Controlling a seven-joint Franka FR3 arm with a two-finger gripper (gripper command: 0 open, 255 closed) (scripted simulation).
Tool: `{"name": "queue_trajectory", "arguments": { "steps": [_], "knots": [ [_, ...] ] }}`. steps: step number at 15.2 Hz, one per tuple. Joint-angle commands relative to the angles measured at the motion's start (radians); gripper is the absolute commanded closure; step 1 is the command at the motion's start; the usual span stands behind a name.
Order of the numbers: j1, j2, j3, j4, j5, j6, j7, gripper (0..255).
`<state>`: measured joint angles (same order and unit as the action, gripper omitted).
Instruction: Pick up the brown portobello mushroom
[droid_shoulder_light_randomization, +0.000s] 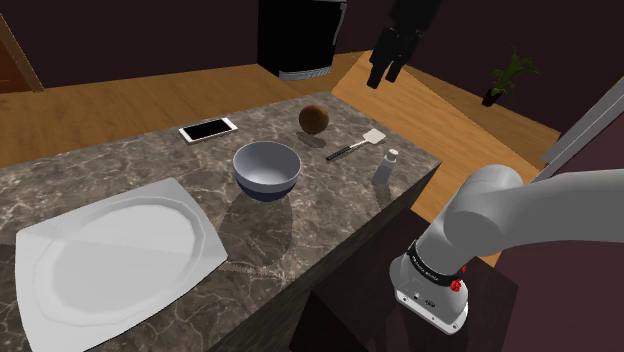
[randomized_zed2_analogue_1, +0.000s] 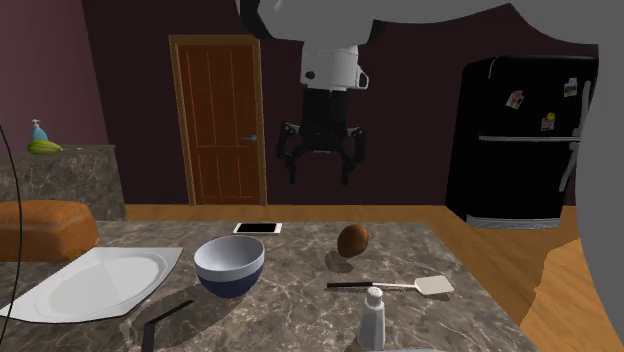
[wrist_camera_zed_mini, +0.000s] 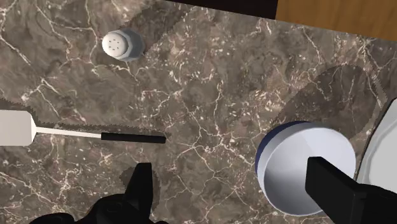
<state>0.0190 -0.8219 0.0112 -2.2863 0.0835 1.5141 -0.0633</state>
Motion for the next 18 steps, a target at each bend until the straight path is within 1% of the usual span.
{"name": "queue_trajectory", "arguments": {
  "steps": [1,9,13,18],
  "knots": [
    [0.000,0.000,0.000,0.000,0.000,0.000,0.000,0],
    [-0.017,0.230,-0.064,0.001,-0.022,0.210,-0.082,0],
    [-0.022,0.364,-0.094,0.033,-0.021,0.300,-0.123,0],
    [-0.027,0.543,-0.129,0.104,-0.007,0.395,-0.176,0]
  ]
}}
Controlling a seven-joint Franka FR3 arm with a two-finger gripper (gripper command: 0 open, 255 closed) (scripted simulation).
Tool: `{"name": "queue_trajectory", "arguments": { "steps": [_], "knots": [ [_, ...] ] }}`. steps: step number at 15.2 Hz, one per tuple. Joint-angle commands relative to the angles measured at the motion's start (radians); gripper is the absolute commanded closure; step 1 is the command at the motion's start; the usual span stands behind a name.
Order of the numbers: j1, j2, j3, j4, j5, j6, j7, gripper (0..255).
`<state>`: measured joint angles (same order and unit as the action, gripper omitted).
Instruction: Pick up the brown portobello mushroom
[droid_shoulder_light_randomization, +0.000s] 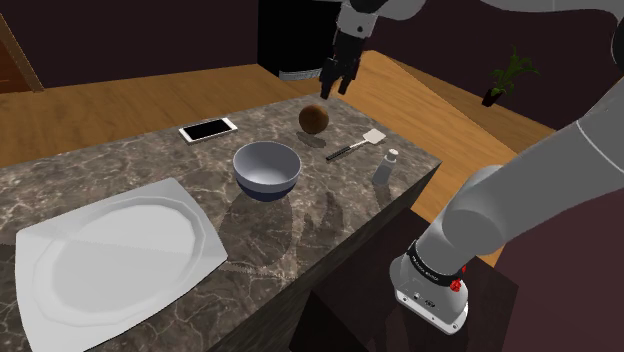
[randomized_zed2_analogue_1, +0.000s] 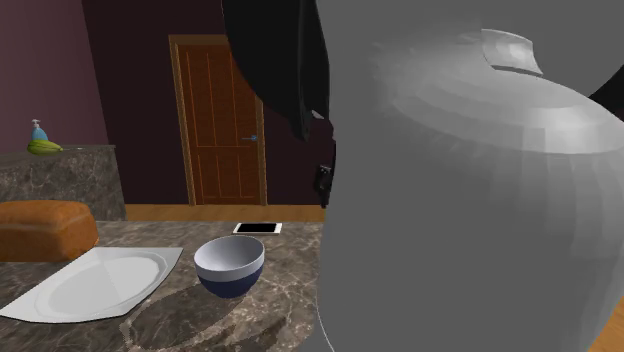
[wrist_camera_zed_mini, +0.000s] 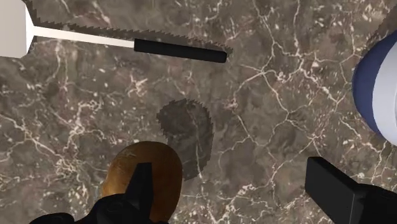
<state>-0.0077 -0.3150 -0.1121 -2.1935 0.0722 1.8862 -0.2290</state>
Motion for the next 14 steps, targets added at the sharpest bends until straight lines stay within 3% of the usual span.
{"name": "queue_trajectory", "arguments": {
  "steps": [1,11,14],
  "knots": [
    [-0.001,0.073,-0.012,0.029,0.009,0.038,-0.021,0],
    [-0.027,0.453,-0.053,0.279,0.083,0.134,-0.129,0],
    [-0.027,0.467,-0.052,0.256,0.089,0.170,-0.135,0]
  ]
}}
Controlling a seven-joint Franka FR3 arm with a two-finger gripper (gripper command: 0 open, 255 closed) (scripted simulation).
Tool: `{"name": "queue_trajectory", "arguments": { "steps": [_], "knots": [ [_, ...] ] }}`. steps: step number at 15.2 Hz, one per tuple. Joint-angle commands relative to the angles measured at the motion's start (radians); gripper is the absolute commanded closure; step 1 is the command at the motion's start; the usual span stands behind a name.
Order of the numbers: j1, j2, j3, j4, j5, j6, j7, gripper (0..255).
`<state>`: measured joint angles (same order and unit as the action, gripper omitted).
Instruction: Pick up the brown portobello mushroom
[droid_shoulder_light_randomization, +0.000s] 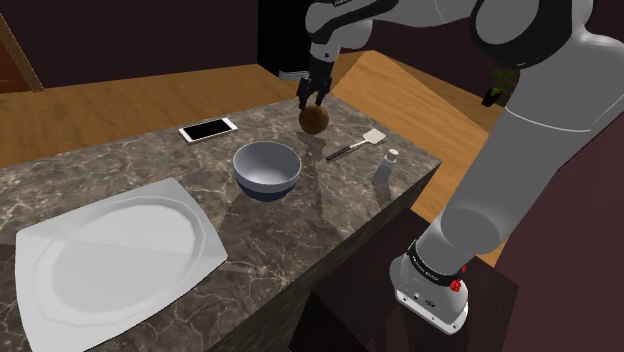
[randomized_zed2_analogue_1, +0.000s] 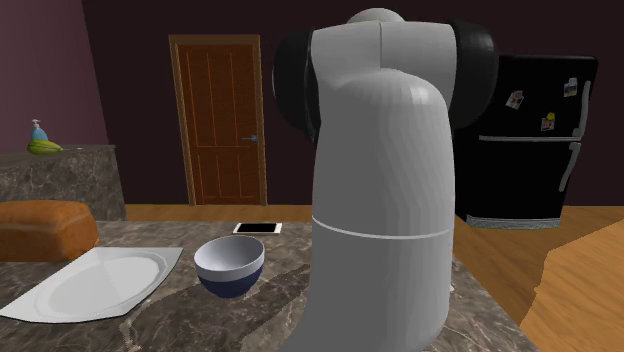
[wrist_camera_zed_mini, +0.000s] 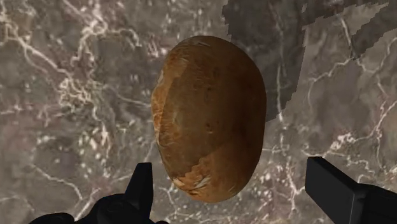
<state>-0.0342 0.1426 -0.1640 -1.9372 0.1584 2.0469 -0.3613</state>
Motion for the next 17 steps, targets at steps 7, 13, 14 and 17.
{"name": "queue_trajectory", "arguments": {
  "steps": [7,13,14,17],
  "knots": [
    [-0.001,0.035,0.002,-0.029,0.012,0.063,-0.014,255],
    [-0.002,0.037,0.002,-0.028,0.013,0.064,-0.014,255],
    [-0.001,0.037,0.002,-0.027,0.012,0.063,-0.013,255],
    [-0.001,0.028,0.002,-0.026,0.010,0.053,-0.011,255]
  ]
}}
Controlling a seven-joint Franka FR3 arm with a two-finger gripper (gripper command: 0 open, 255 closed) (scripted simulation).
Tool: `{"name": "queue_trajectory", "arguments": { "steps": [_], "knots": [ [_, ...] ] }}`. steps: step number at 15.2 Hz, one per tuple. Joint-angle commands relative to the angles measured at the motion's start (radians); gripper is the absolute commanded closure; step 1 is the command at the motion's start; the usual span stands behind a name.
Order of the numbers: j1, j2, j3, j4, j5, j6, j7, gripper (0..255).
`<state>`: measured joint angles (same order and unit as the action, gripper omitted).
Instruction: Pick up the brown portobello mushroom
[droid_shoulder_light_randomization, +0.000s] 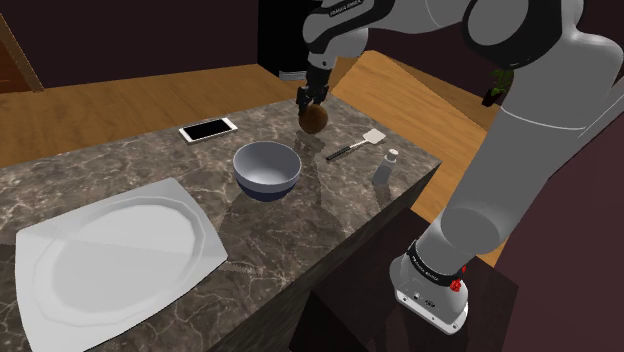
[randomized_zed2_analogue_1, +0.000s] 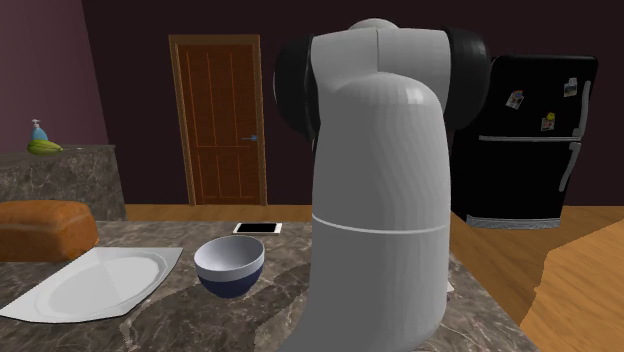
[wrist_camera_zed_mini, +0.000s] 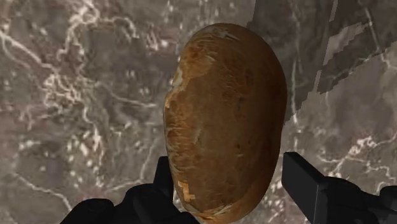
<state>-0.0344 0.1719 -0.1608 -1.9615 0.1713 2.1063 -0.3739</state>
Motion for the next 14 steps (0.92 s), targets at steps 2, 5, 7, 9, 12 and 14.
{"name": "queue_trajectory", "arguments": {
  "steps": [2,5,7,9,12,14],
  "knots": [
    [-0.001,-0.012,-0.002,0.012,-0.007,-0.031,0.006,255],
    [-0.001,-0.027,-0.003,0.034,-0.013,-0.067,0.013,255],
    [-0.001,-0.036,-0.004,0.050,-0.017,-0.092,0.017,255],
    [-0.001,-0.044,-0.004,0.067,-0.020,-0.116,0.021,255],
    [-0.001,-0.055,-0.005,0.094,-0.024,-0.154,0.027,255],
    [-0.001,-0.061,-0.005,0.114,-0.026,-0.179,0.031,255]
  ]
}}
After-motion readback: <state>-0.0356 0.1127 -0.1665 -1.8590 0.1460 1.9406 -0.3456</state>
